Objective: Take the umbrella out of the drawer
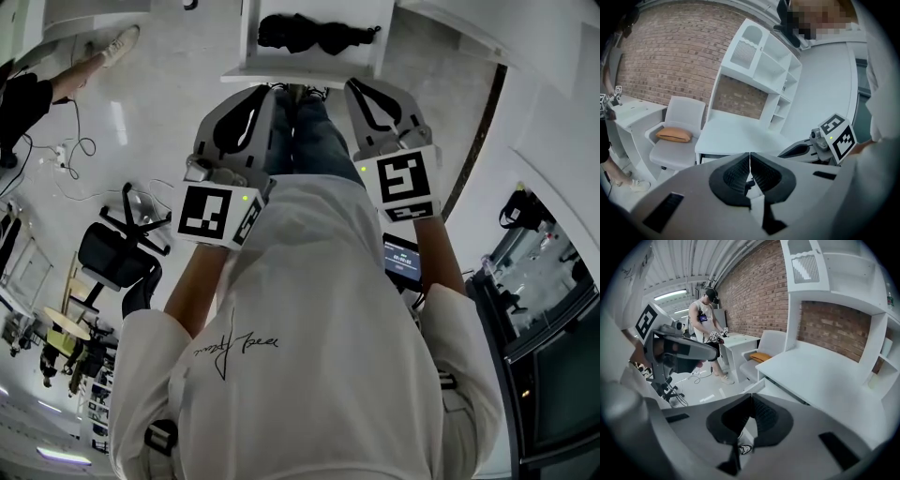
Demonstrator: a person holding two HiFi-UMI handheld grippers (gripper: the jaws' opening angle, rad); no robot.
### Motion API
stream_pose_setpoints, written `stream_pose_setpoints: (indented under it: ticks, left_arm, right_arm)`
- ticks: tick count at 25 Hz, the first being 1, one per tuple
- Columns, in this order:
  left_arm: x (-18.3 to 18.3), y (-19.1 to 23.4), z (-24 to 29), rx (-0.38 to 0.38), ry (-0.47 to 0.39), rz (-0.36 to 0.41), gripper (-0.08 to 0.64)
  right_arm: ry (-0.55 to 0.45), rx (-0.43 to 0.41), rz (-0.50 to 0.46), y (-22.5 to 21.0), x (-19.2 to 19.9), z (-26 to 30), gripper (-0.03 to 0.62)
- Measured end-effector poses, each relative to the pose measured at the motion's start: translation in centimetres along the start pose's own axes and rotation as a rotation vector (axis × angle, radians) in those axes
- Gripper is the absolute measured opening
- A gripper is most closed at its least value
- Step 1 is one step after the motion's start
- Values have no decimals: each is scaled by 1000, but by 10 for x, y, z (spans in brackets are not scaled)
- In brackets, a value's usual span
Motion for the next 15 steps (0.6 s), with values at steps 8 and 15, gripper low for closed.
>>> stream_pose_setpoints:
  ticks: [8,15]
  left_arm:
    - [4,3,14,-7,23,-13,17]
    - [9,5,25,-6,46,-41,17]
  right_arm:
    - [70,-64,-36,-17,16,30,25]
    - [126,-116,-78,-21,26,59,25]
Point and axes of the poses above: the fingertips, and each gripper's own axes: z forward along the fingers, y to its left, x out of its underside, the point moved 10 cm from there along -z, backward along the fingers, and after that the axes turned 1 degree about y, right-handed, at the moved point
